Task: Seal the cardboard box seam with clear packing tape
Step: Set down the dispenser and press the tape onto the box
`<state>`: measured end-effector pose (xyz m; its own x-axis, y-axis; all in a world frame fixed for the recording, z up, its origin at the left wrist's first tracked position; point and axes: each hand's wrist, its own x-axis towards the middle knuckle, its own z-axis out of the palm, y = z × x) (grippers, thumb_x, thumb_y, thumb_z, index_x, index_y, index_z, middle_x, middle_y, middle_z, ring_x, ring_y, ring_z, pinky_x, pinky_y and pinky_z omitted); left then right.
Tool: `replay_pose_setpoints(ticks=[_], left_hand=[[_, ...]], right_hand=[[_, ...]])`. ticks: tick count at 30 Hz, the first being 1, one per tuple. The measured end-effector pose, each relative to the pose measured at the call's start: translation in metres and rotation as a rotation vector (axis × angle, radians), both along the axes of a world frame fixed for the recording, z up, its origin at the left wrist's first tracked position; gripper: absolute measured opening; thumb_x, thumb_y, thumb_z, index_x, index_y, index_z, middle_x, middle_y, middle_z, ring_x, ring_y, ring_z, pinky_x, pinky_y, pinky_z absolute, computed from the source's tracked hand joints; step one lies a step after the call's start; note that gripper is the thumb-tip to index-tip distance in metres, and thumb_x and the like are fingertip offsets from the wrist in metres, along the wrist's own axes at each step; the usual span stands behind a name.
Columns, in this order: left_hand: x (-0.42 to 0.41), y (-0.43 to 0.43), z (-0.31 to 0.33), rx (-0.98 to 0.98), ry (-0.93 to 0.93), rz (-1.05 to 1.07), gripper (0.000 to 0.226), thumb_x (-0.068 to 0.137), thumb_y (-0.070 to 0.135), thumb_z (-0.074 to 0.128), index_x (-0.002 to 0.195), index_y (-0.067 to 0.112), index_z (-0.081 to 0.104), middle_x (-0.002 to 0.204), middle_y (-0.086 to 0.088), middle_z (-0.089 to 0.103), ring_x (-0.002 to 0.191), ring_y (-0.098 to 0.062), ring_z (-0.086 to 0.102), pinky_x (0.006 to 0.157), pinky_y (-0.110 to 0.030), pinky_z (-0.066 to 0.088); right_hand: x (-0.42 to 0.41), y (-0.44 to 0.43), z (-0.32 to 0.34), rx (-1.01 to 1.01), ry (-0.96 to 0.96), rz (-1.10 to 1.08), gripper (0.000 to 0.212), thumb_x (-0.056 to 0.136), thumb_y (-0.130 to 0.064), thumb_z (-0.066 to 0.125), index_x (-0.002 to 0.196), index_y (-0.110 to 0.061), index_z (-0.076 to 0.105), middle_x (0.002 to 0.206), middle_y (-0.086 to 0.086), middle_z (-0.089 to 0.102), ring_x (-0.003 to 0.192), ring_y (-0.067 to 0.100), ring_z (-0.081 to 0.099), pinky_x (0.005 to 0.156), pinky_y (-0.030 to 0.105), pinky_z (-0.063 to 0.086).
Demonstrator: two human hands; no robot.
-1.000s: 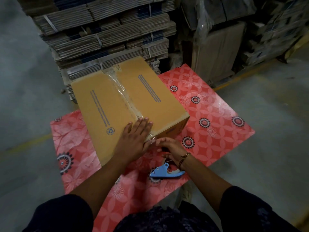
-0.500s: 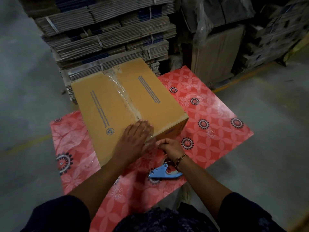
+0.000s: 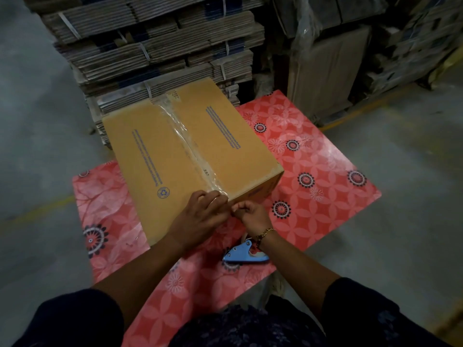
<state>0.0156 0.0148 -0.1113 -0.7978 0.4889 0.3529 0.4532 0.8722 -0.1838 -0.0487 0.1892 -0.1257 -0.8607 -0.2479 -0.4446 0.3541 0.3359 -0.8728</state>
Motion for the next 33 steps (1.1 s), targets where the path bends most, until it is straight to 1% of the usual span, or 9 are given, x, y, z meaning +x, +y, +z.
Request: replay_pose_setpoints(ticks=[4, 9, 14, 18, 22, 25, 28, 30, 33], left_hand=[[-0.001, 0.001, 0.000, 0.030, -0.041, 0.043, 0.032, 0.087, 0.014, 0.062, 0.119, 0.017, 0.067, 0.129, -0.012, 0.064, 0.125, -0.032, 0.048, 0.093, -0.047, 0.045], [-0.002, 0.003, 0.003, 0.014, -0.126, 0.073, 0.040, 0.081, 0.018, 0.062, 0.121, 0.018, 0.066, 0.130, -0.010, 0.062, 0.121, -0.033, 0.053, 0.088, -0.046, 0.047], [-0.004, 0.005, 0.010, -0.016, -0.230, 0.111, 0.041, 0.073, 0.025, 0.060, 0.114, 0.019, 0.066, 0.133, -0.010, 0.059, 0.122, -0.032, 0.050, 0.083, -0.044, 0.043], [-0.003, 0.008, 0.017, -0.020, -0.283, 0.128, 0.040, 0.079, 0.038, 0.059, 0.113, 0.017, 0.067, 0.135, -0.010, 0.058, 0.122, -0.034, 0.052, 0.083, -0.045, 0.046], [0.001, 0.007, 0.019, 0.099, -0.293, 0.157, 0.038, 0.085, 0.046, 0.059, 0.106, 0.017, 0.068, 0.131, -0.012, 0.063, 0.122, -0.034, 0.057, 0.089, -0.044, 0.046], [0.006, 0.012, 0.021, 0.258, -0.270, 0.366, 0.052, 0.093, 0.054, 0.054, 0.127, 0.015, 0.061, 0.137, -0.010, 0.061, 0.129, -0.033, 0.056, 0.102, -0.045, 0.046], [0.007, 0.021, 0.015, 0.249, -0.301, 0.656, 0.071, 0.098, 0.064, 0.040, 0.151, 0.017, 0.043, 0.158, -0.010, 0.045, 0.147, -0.031, 0.039, 0.116, -0.056, 0.034], [0.007, 0.023, 0.007, 0.175, -0.366, 0.706, 0.073, 0.100, 0.064, 0.028, 0.156, 0.018, 0.034, 0.163, -0.012, 0.037, 0.151, -0.033, 0.032, 0.118, -0.059, 0.028], [0.004, 0.022, 0.003, 0.110, -0.421, 0.727, 0.073, 0.099, 0.061, 0.029, 0.155, 0.016, 0.034, 0.161, -0.013, 0.039, 0.150, -0.034, 0.034, 0.116, -0.061, 0.032]], right_hand=[[0.001, -0.008, -0.008, 0.048, 0.079, -0.043, 0.027, 0.084, -0.001, 0.069, 0.069, -0.023, 0.067, 0.072, 0.003, 0.068, 0.070, 0.013, 0.060, 0.070, 0.029, 0.049], [0.004, -0.008, -0.017, 0.085, 0.129, -0.055, 0.005, 0.084, -0.009, 0.072, 0.079, -0.007, 0.072, 0.075, 0.003, 0.071, 0.069, 0.009, 0.060, 0.068, 0.029, 0.049], [0.005, -0.009, -0.018, 0.156, 0.192, -0.044, 0.007, 0.085, -0.014, 0.072, 0.080, -0.009, 0.073, 0.077, 0.004, 0.074, 0.069, 0.012, 0.062, 0.066, 0.031, 0.049], [0.001, -0.007, -0.012, 0.211, 0.221, 0.026, 0.006, 0.084, -0.017, 0.072, 0.079, -0.013, 0.074, 0.076, 0.003, 0.074, 0.071, 0.015, 0.064, 0.065, 0.032, 0.049], [-0.015, 0.013, -0.007, 0.453, 0.170, 0.231, 0.017, 0.084, -0.031, 0.067, 0.080, -0.016, 0.075, 0.081, 0.005, 0.077, 0.078, 0.024, 0.070, 0.068, 0.034, 0.052], [-0.026, 0.038, 0.012, 0.513, 0.531, 0.391, 0.014, 0.084, -0.032, 0.059, 0.084, -0.022, 0.068, 0.085, 0.001, 0.072, 0.084, 0.025, 0.065, 0.068, 0.034, 0.047], [-0.041, 0.044, 0.038, 0.539, 0.986, 0.568, 0.030, 0.086, -0.044, 0.058, 0.109, -0.025, 0.063, 0.108, -0.002, 0.065, 0.102, 0.021, 0.056, 0.081, 0.038, 0.047], [-0.056, 0.038, 0.049, 0.539, 1.125, 0.707, 0.051, 0.089, -0.054, 0.055, 0.130, -0.023, 0.056, 0.131, -0.001, 0.061, 0.123, 0.021, 0.053, 0.096, 0.040, 0.047], [-0.072, 0.022, 0.049, 0.590, 1.165, 0.982, 0.074, 0.093, -0.066, 0.037, 0.149, -0.018, 0.039, 0.157, 0.001, 0.041, 0.146, 0.021, 0.035, 0.113, 0.040, 0.034]])
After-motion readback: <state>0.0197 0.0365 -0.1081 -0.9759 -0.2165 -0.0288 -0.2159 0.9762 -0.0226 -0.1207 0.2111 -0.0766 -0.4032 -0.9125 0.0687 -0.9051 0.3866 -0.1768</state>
